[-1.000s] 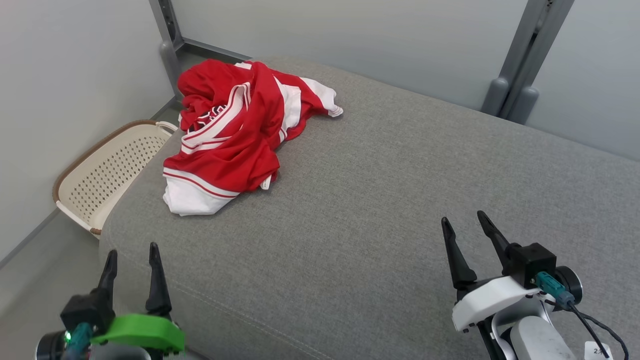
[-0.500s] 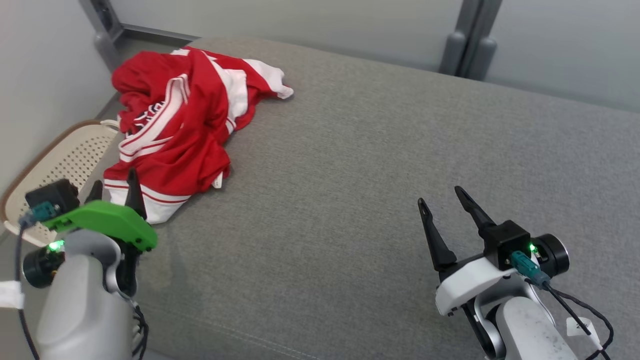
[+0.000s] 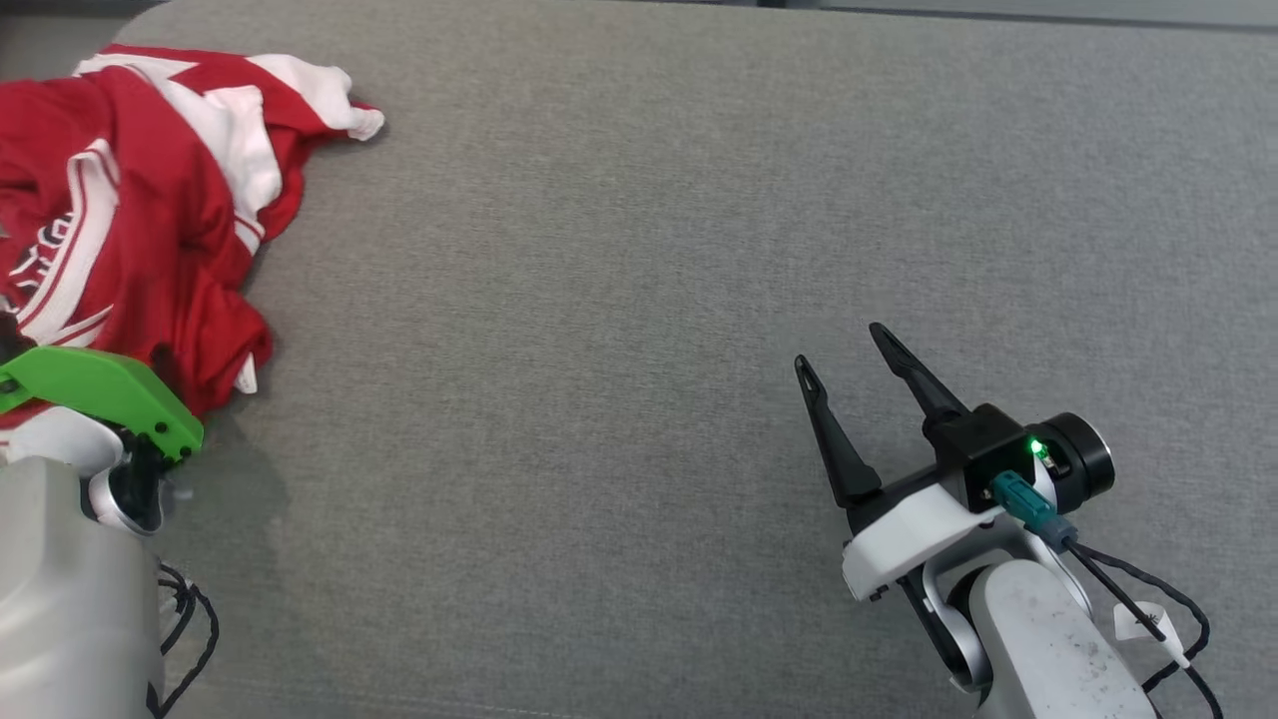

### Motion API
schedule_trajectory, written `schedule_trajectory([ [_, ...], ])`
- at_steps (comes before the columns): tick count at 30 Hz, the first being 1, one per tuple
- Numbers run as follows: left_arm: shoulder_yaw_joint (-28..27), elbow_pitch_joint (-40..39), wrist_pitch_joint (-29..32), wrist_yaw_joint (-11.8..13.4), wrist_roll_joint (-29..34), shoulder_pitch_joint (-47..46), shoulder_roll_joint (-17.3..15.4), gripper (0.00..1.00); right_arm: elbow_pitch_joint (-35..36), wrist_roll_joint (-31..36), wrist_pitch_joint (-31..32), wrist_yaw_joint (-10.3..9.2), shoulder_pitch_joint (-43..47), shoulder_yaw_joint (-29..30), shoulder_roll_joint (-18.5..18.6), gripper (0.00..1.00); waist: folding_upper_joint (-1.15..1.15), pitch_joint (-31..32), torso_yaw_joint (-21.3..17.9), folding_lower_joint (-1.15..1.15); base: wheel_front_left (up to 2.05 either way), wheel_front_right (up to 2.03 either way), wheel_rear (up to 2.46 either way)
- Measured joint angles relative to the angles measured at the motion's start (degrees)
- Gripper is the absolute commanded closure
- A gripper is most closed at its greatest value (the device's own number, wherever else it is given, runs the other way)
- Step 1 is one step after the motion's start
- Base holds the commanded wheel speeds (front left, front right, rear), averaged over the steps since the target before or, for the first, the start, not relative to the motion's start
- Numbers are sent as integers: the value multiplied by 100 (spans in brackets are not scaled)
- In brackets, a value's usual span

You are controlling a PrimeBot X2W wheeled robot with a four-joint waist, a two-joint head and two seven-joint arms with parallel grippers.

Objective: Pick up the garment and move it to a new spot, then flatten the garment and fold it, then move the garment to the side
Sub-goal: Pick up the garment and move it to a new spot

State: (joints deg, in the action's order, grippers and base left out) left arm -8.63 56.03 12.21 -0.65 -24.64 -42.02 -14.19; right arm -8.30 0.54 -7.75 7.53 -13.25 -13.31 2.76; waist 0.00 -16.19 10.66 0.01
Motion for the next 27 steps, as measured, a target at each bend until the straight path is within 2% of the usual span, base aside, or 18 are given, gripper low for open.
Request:
schedule_trajectory([
  [2, 34, 164, 174, 96, 10, 10, -21, 0, -10, -31, -18, 0, 1, 0, 1, 0, 0, -99, -131, 0, 0, 0, 0],
  [4, 100, 175, 78, 231, 93, 38, -56, 0, -41, -41, -26, 0, 2, -4, 2, 0, 0, -166, -233, 0, 0, 0, 0],
  [5, 134, 175, 41, 253, 149, 57, -104, 43, -62, -52, -42, 0, 3, -4, 2, 0, 0, -194, -281, 0, 0, 0, 0],
  [6, 143, 170, -32, 270, 155, 77, -136, 100, -79, -64, -45, 0, 4, 8, 2, 0, 0, -213, -321, 0, 0, 0, 0],
  [9, 185, 155, -123, 259, 186, 126, -175, 100, -133, -119, -93, 0, 10, 54, 3, 0, 0, -204, -367, 0, 0, 0, 0],
  [17, 281, -330, -475, 143, 328, -12, -556, 100, -396, -415, -296, 0, 119, 20, 3, 0, 0, 163, -303, -1, 0, 0, 0],
  [23, 455, -1163, -623, 5, 438, -387, -730, 100, -659, -735, -492, 0, 194, 35, 2, 0, 0, 664, -236, -1, 0, 0, 0],
  [27, 637, -1816, -641, -90, 471, -698, -682, 100, -791, -842, -579, 0, 259, 69, 2, 0, 0, 977, -248, -1, 0, 0, 0],
])
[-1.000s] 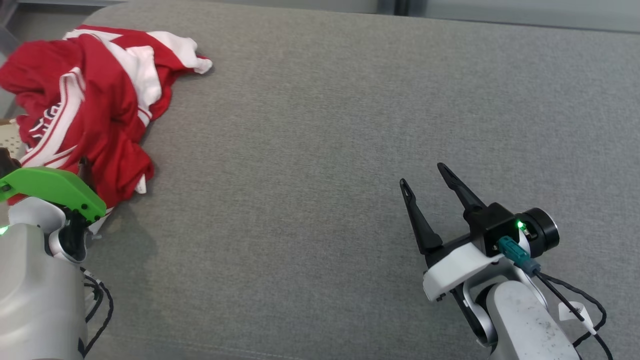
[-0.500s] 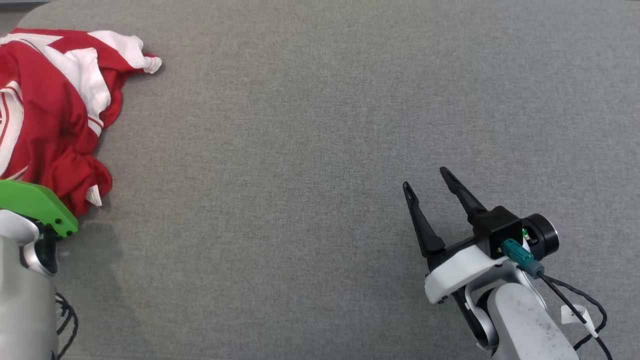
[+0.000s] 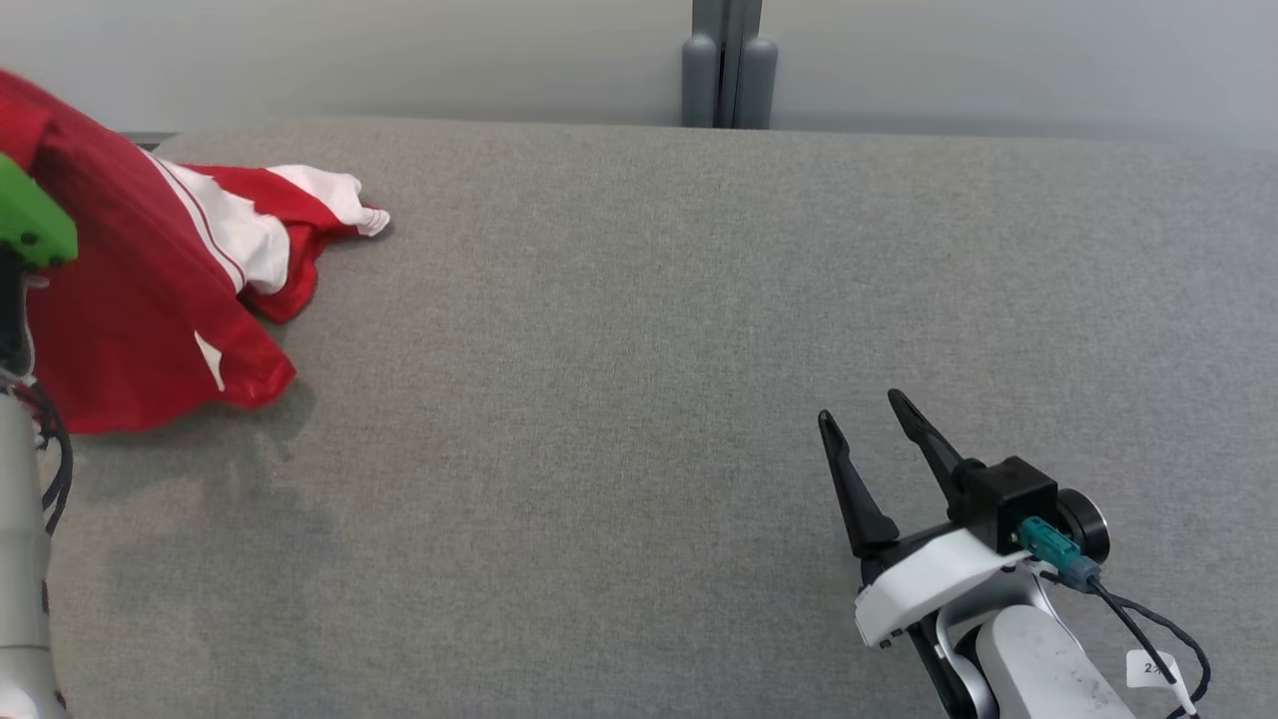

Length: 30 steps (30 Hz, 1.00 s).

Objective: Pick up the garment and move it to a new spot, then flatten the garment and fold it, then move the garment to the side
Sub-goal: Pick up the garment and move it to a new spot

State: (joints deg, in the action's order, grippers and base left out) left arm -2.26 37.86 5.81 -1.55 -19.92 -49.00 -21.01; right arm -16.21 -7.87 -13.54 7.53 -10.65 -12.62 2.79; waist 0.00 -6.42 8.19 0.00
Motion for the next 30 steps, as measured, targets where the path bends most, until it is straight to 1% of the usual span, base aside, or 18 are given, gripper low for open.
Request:
schedule_trajectory([
  [4, 230, -661, 16, -101, 37, -174, 189, 100, -93, -99, -53, 0, 99, 32, -2, 0, 0, 293, -94, 0, 0, 0, 0],
  [7, 450, -1105, 60, -168, 40, -266, 408, 100, -146, -122, -70, 0, 116, 77, 1, 0, 0, 431, -257, 0, 0, 0, 0],
  [13, 850, -1867, 68, -277, -57, -333, 956, 100, -166, -145, -101, 0, 149, 60, -1, 0, 0, 561, -724, 0, 0, 0, 0],
  [17, 1137, -2194, 53, -332, -137, -315, 1321, 100, -162, -147, -112, 0, 109, 38, 1, 0, 0, 573, -1082, 0, 0, 0, 0],
  [20, 1363, -2290, 22, -349, -166, -191, 1493, 100, -137, -147, -115, 0, 93, 53, 0, 0, 0, 557, -1351, 0, 0, 0, 0],
  [23, 1577, -2240, 9, -350, -164, 11, 1586, 100, -107, -152, -116, 0, 60, 70, 2, 0, 0, 511, -1610, 0, 0, 0, 0],
  [26, 1778, -2027, -44, -349, -120, 276, 1631, 100, -88, -153, -118, 0, 3, 104, 3, 0, 0, 428, -1852, 0, 0, 0, 0],
  [30, 1908, -1568, -168, -325, -85, 705, 1645, 100, -69, -170, -120, 0, -30, 149, 5, 0, 0, 252, -2105, 0, 0, 0, 0],
])
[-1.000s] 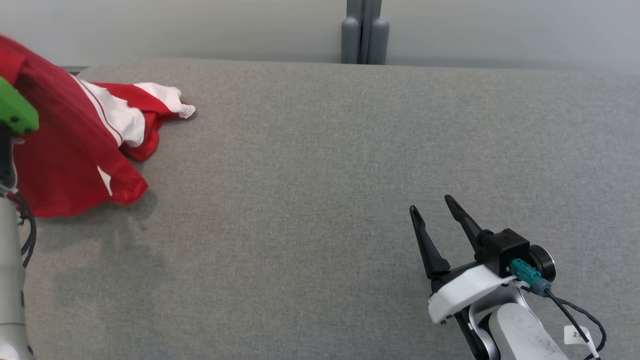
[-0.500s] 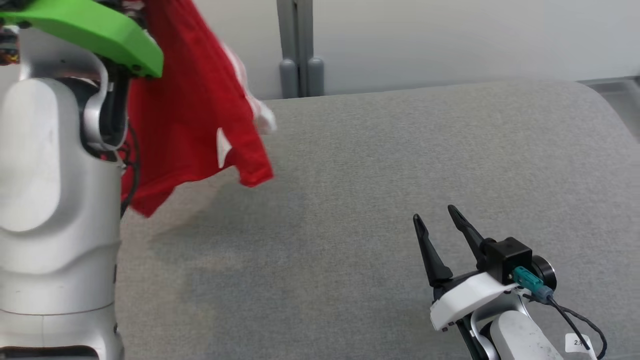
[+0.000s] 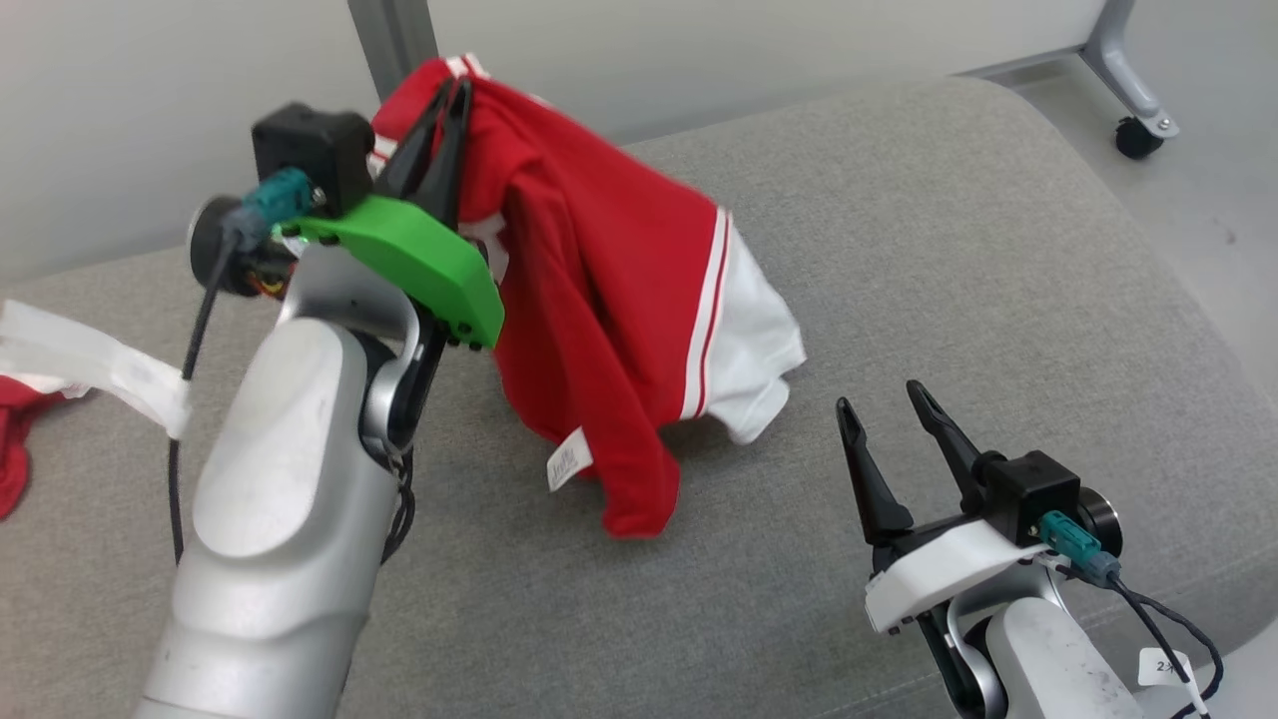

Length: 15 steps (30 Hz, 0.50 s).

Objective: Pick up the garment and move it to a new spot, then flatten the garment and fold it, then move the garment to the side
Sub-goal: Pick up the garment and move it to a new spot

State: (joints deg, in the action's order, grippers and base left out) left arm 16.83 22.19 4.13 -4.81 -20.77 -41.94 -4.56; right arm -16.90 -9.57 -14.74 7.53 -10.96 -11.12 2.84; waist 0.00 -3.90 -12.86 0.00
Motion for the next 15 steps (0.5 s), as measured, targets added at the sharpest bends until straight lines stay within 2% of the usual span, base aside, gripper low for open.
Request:
schedule_trajectory([
  [9, 290, 1177, -332, -56, -171, 1006, 69, 100, 12, -43, -10, 0, -23, 91, 0, 0, 0, -388, -280, 0, 0, 0, 0],
  [10, 335, 1245, -413, -74, -202, 1088, 82, 77, 11, -41, -18, -1, -22, 120, 0, 0, 0, -399, -274, 0, 0, 0, 0],
  [11, 366, 1281, -506, -81, -230, 1144, 96, 43, 13, -34, -22, -1, -22, 135, 1, 0, 0, -400, -260, 0, 0, 0, 0],
  [12, 377, 1285, -628, -94, -258, 1174, 103, 0, 9, -24, -24, -1, -21, 151, -3, 0, 0, -397, -245, 0, 0, 0, 0],
  [15, 369, 1216, -1037, -124, -341, 1261, 119, 0, 0, 5, -24, 0, -16, 246, -3, 0, 0, -348, -173, 0, 0, 0, 0],
])
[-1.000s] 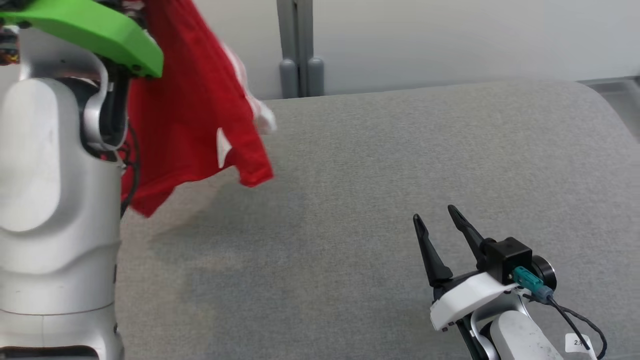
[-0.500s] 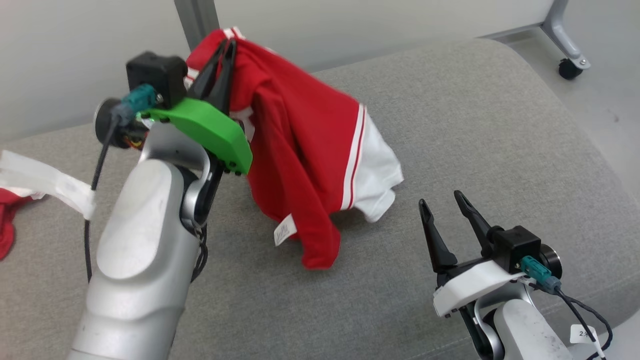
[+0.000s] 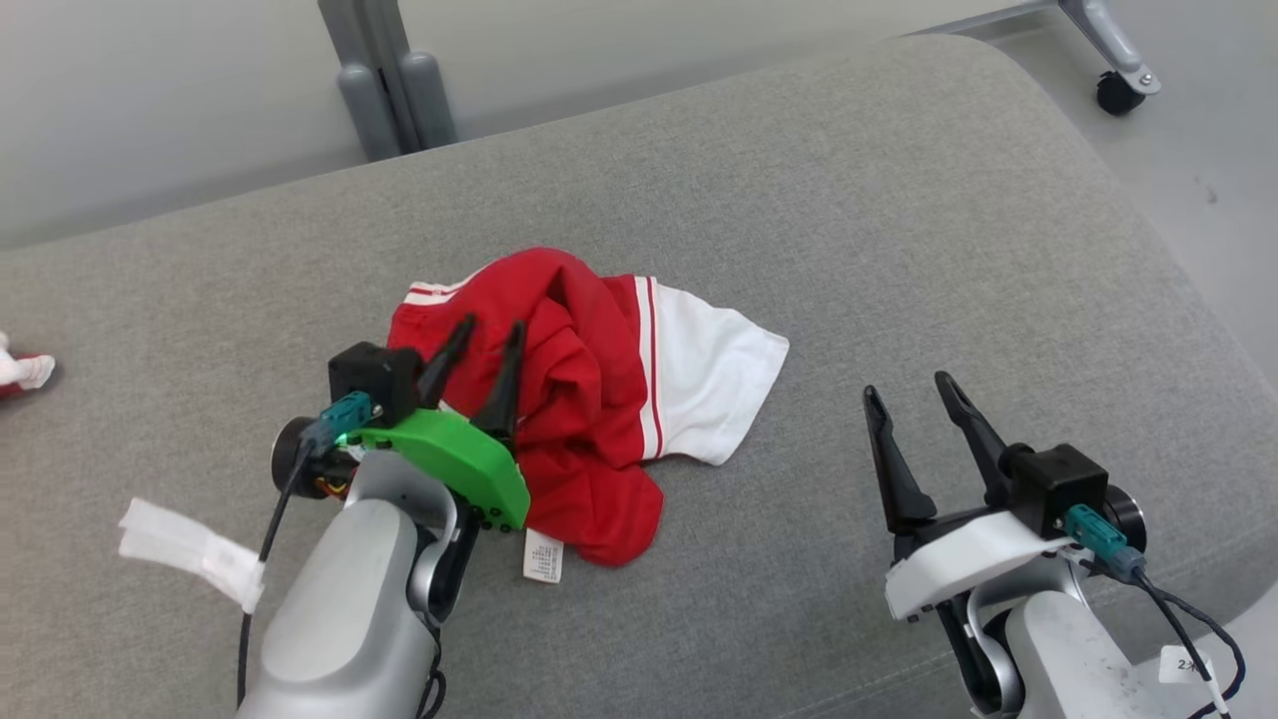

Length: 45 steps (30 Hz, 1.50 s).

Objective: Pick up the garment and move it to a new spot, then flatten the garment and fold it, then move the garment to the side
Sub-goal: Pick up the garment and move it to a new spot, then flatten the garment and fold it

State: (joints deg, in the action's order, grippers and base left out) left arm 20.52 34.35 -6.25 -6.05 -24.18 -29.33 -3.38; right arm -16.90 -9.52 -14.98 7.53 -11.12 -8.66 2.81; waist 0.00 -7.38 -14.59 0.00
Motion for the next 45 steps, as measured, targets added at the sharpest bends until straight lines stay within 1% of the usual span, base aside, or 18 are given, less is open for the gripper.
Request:
schedule_trajectory([
  [2, -75, -152, -339, -5, -103, 135, 8, 0, 2, 10, -1, 0, 21, 67, 1, 0, 0, 74, 68, 0, 0, 0, 0],
  [5, -199, -424, -619, -25, -210, 378, -18, 0, 1, 60, -1, 0, 70, 190, 0, 0, 0, 206, 186, 0, 0, 0, 0],
  [8, -314, -760, -770, -42, -242, 691, -183, 0, 1, 103, -2, 0, 162, 280, 0, 0, 0, 351, 307, 0, 0, 0, 0],
  [11, -584, -1182, -851, 103, -229, 1089, -328, 0, 11, 136, -2, 0, 228, 366, 0, 0, 0, 490, 429, 0, 0, 0, 0],
  [15, -1037, -1822, -872, 258, -32, 1633, -503, 0, 36, 169, -1, 0, 273, 430, 1, 0, 0, 625, 597, 0, 0, 0, 0],
  [19, -1403, -2318, -889, 297, 245, 2260, -542, 0, 73, 174, 1, 0, 316, 461, 1, 0, 0, 721, 700, 0, 0, 0, 0],
  [23, -1607, -2477, -889, 292, 424, 2742, -561, 0, 104, 171, 10, 0, 357, 511, -1, 0, 0, 763, 753, 0, 0, 0, 0],
  [28, -1815, -2563, -889, 236, 535, 3088, -420, 0, 119, 171, 27, 0, 382, 547, 0, 0, 0, 773, 785, 0, 0, 0, 0],
  [29, -1831, -2550, -889, 194, 543, 3140, -386, 0, 119, 171, 32, 0, 386, 553, 0, 0, 0, 774, 787, 0, 0, 0, 0],
  [37, -1960, -2517, -889, 99, 666, 3215, -179, 0, 116, 174, 51, 0, 407, 597, 0, 0, 0, 769, 822, 0, 0, 0, 0],
  [45, -2167, -2494, -889, 51, 719, 3214, -97, 0, 147, 174, 60, 0, 437, 598, 0, 0, 0, 757, 849, 0, 0, 0, 0],
])
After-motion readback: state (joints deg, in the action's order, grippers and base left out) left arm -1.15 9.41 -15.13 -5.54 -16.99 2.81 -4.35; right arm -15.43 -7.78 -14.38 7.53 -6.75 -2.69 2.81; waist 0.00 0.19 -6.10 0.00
